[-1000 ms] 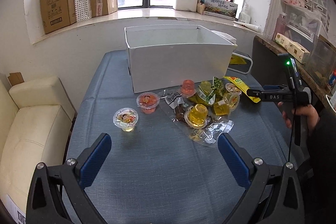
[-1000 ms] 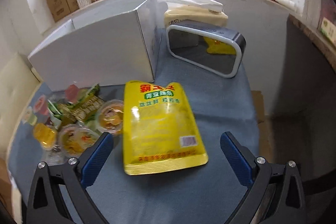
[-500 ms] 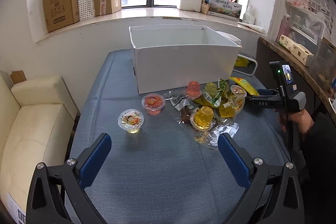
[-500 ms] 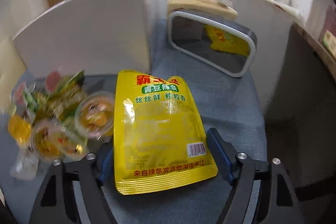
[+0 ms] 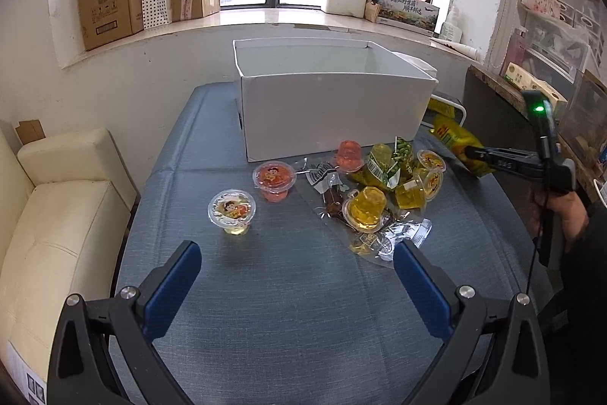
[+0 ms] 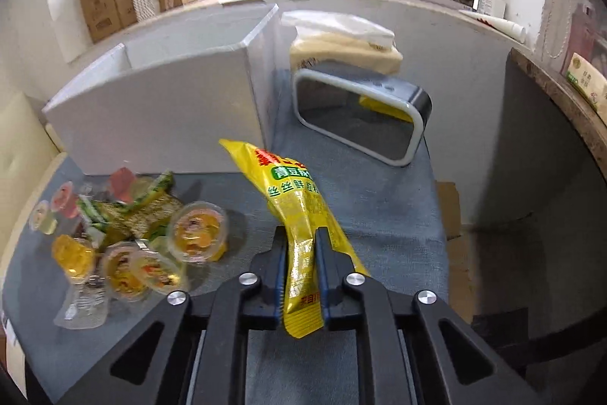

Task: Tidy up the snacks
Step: 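Lift the yellow pouch with the right gripper while the left gripper grasps a jelly cup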

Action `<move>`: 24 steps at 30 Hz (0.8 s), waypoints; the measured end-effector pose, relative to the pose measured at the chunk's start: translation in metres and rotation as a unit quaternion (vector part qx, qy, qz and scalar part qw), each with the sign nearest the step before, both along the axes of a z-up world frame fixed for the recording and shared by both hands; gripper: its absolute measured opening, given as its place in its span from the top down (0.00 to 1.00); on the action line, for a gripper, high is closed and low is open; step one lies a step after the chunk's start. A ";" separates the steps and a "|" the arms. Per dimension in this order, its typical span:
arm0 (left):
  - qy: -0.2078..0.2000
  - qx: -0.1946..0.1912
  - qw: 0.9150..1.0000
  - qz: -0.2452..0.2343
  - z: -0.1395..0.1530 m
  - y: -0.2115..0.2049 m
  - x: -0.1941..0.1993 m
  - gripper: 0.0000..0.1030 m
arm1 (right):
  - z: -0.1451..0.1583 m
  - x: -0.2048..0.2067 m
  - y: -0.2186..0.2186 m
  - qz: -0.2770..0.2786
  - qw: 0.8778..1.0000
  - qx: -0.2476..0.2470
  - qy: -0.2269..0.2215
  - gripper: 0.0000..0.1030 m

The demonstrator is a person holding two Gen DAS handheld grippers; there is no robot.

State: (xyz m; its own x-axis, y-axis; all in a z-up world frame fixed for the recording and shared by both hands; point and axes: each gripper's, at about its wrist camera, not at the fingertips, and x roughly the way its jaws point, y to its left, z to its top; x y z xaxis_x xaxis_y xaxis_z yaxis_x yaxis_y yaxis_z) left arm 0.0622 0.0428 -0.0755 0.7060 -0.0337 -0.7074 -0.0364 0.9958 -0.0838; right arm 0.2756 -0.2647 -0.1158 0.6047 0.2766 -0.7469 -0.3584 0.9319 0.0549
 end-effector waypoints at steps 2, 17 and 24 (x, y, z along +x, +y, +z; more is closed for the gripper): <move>0.003 0.000 1.000 0.005 -0.002 0.005 0.001 0.00 | 0.007 -0.017 -0.001 0.004 1.000 0.009 -0.001 0.89; 0.054 -0.008 0.998 0.031 -0.048 0.048 0.044 0.00 | 0.052 -0.104 0.014 0.042 0.998 0.040 -0.038 0.93; 0.073 -0.007 0.997 0.032 -0.068 0.052 0.080 0.00 | 0.051 -0.123 0.017 0.037 0.998 0.038 -0.028 0.93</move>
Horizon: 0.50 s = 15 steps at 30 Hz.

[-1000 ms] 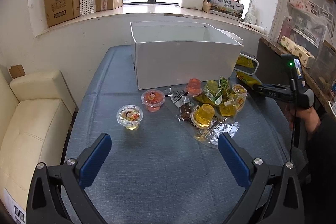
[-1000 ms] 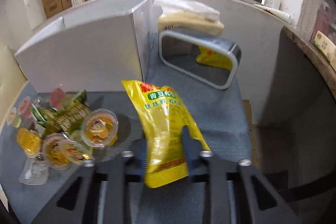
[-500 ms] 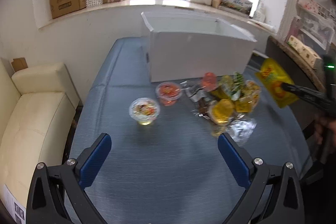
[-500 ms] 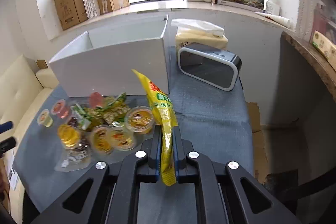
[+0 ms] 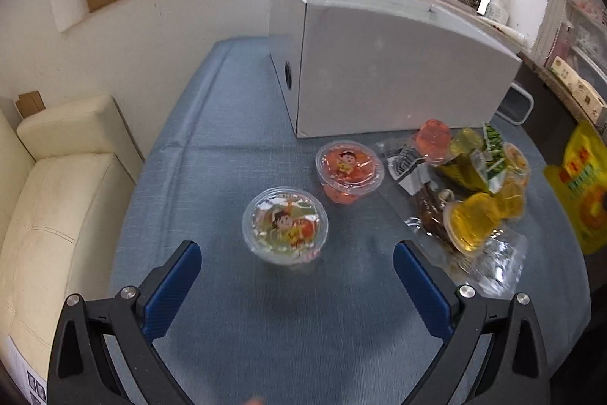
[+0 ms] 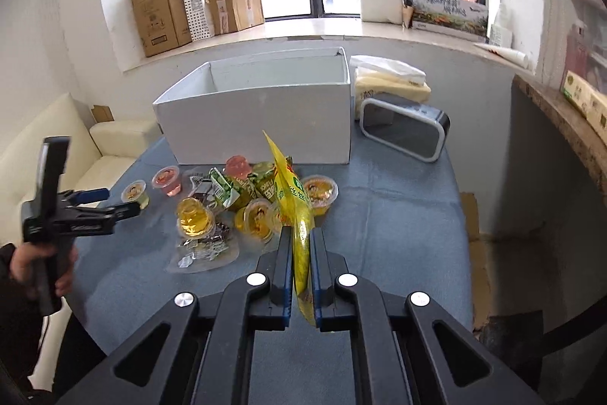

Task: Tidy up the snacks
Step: 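Lift the yellow pouch with the right gripper while the left gripper grasps a jelly cup, then carry the pouch and jelly cup into the white box and release both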

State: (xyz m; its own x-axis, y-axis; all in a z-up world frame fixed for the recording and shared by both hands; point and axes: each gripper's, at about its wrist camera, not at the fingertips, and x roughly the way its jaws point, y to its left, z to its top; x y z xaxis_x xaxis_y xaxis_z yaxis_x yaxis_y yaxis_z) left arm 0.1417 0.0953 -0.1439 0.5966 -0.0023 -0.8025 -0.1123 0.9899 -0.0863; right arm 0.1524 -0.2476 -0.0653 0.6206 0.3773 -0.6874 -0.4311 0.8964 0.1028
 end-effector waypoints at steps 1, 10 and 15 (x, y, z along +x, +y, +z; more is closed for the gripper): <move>0.002 -0.004 1.000 -0.002 -0.002 0.001 0.004 0.01 | 0.001 -0.002 -0.001 0.001 1.000 0.002 -0.002 0.93; 0.013 0.010 1.000 0.010 -0.014 0.010 0.022 0.52 | 0.001 -0.004 0.003 0.002 1.000 -0.006 -0.005 0.93; 0.009 -0.016 1.000 0.005 -0.014 0.018 0.019 0.52 | -0.002 -0.007 0.011 0.013 1.000 -0.010 -0.005 0.93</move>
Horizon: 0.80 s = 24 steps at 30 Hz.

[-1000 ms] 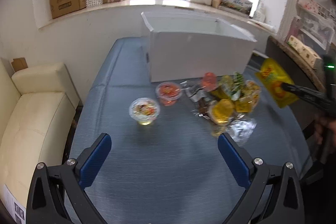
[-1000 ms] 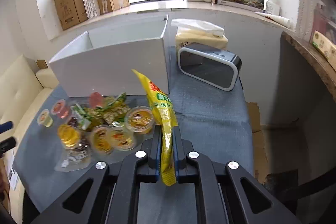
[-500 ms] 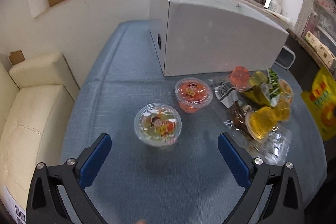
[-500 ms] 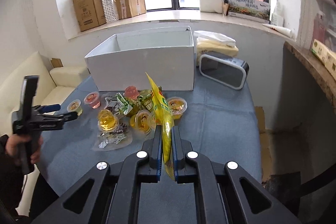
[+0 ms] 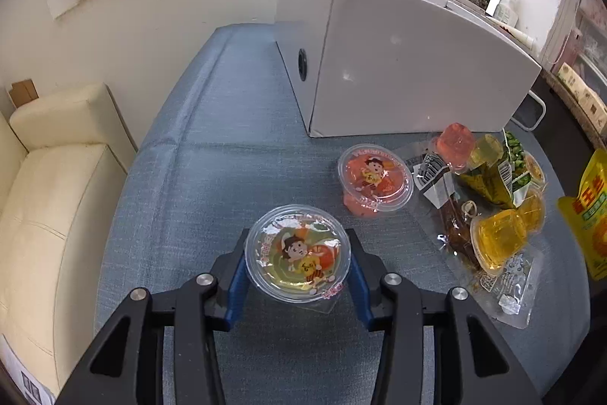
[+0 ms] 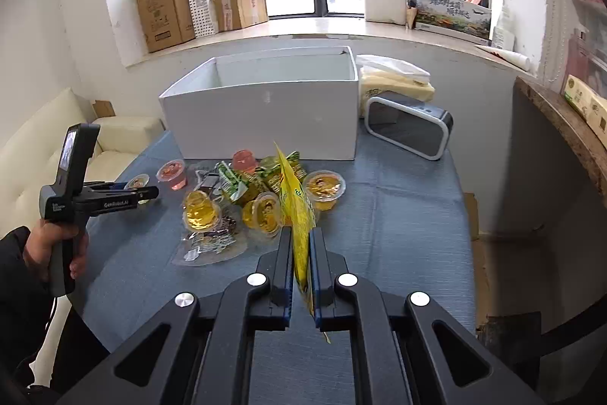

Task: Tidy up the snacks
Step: 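Carry the pouch and jelly cup into the white box and release both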

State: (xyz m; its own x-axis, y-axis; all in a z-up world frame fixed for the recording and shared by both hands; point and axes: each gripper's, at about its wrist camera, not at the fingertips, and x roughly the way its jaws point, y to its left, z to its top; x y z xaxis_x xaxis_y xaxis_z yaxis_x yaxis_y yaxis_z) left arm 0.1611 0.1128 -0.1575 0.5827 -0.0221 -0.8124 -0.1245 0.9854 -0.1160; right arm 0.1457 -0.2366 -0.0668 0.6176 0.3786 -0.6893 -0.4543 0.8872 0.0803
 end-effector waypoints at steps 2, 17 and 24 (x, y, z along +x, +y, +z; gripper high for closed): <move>-0.008 -0.006 1.000 -0.001 0.006 0.001 -0.005 0.52 | -0.001 -0.001 0.003 0.003 1.000 0.000 0.000 0.93; -0.108 -0.003 0.991 -0.078 0.112 -0.051 -0.020 0.52 | 0.041 0.027 0.033 0.024 0.998 0.034 -0.036 0.93; -0.135 0.012 0.986 -0.092 0.149 -0.062 0.030 0.52 | 0.077 0.092 0.056 0.013 0.996 0.071 -0.048 0.93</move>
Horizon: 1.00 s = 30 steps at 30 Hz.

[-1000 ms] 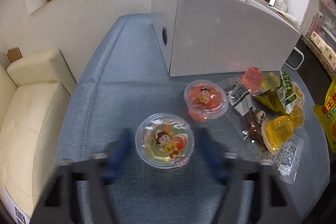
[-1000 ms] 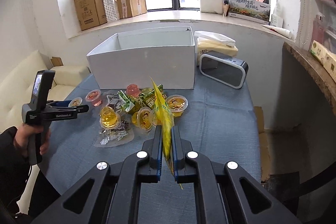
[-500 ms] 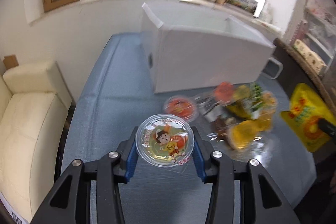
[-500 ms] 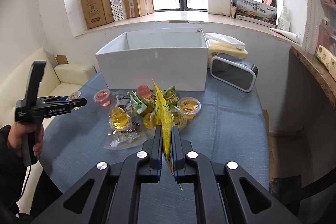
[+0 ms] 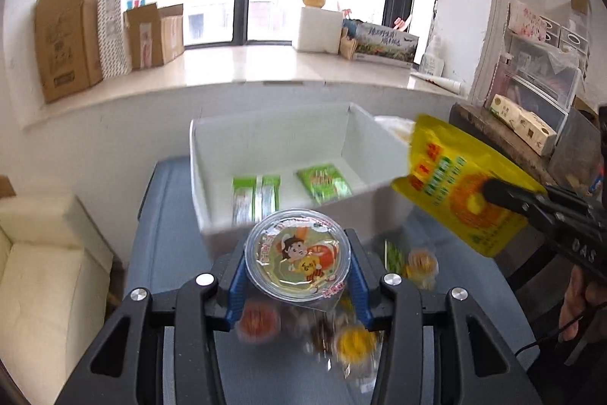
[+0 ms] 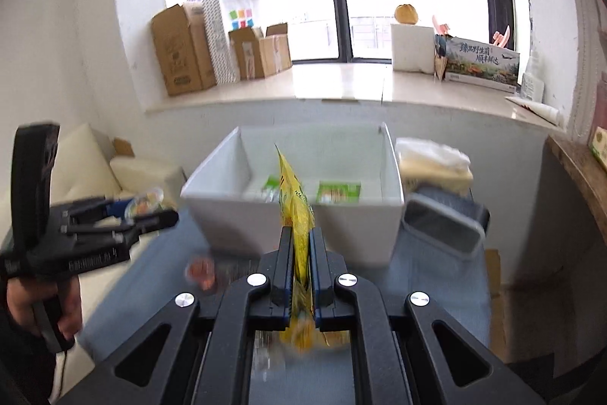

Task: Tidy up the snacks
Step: 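Carry the pouch and jelly cup into the white box and release both, then withdraw both grippers back toward the remaining snacks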

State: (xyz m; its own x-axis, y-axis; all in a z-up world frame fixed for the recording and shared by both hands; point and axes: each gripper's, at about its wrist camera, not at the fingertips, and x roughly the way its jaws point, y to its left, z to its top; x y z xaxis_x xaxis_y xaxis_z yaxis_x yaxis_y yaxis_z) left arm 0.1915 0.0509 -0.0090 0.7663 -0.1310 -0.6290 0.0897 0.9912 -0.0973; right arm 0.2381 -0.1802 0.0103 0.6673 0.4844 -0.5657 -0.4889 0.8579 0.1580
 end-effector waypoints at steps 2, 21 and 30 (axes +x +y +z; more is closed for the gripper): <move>-0.006 0.012 1.000 -0.005 0.004 -0.001 0.022 0.52 | 0.004 0.022 0.007 -0.004 1.000 0.003 0.004 0.93; 0.032 0.049 0.997 0.047 -0.044 0.030 0.140 0.00 | -0.038 0.156 0.017 -0.076 0.995 0.013 0.069 0.00; 0.012 0.066 0.997 0.045 -0.040 0.020 0.111 0.00 | -0.041 0.133 0.003 -0.067 0.994 0.027 0.079 0.00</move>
